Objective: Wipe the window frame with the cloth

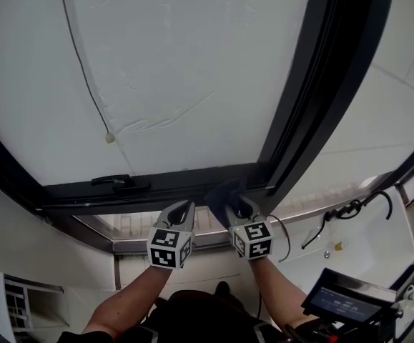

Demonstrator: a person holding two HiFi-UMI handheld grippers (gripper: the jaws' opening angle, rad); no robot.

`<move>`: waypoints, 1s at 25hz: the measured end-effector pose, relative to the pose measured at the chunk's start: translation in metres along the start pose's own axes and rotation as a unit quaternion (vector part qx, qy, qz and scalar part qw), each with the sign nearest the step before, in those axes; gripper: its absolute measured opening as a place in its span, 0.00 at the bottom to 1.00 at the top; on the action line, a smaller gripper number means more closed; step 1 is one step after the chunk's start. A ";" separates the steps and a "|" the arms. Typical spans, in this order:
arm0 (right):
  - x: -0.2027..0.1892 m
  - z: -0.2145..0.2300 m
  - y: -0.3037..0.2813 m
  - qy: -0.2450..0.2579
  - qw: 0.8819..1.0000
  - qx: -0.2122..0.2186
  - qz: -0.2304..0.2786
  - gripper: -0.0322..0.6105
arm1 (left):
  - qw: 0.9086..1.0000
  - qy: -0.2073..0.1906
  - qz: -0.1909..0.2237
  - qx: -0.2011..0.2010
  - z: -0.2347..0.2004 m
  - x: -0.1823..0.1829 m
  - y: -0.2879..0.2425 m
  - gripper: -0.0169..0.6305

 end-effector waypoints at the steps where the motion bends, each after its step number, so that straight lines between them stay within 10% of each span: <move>1: 0.000 -0.004 -0.002 -0.002 1.000 0.004 0.001 0.18 | 1.000 0.001 0.000 0.002 -0.003 -0.001 0.002 0.03; 25: 0.007 -0.098 -0.054 0.008 0.996 0.088 -0.014 0.18 | 0.998 0.028 0.007 0.064 -0.077 -0.013 0.061 0.03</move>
Point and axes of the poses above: the fingertips, and each gripper's own axes: y backward along the fingers, z to its right, x out of its top, the point moved 5 cm from there along y, backward along the fingers, and after that the axes turned 6 degrees about x, right-handed, at the moved point
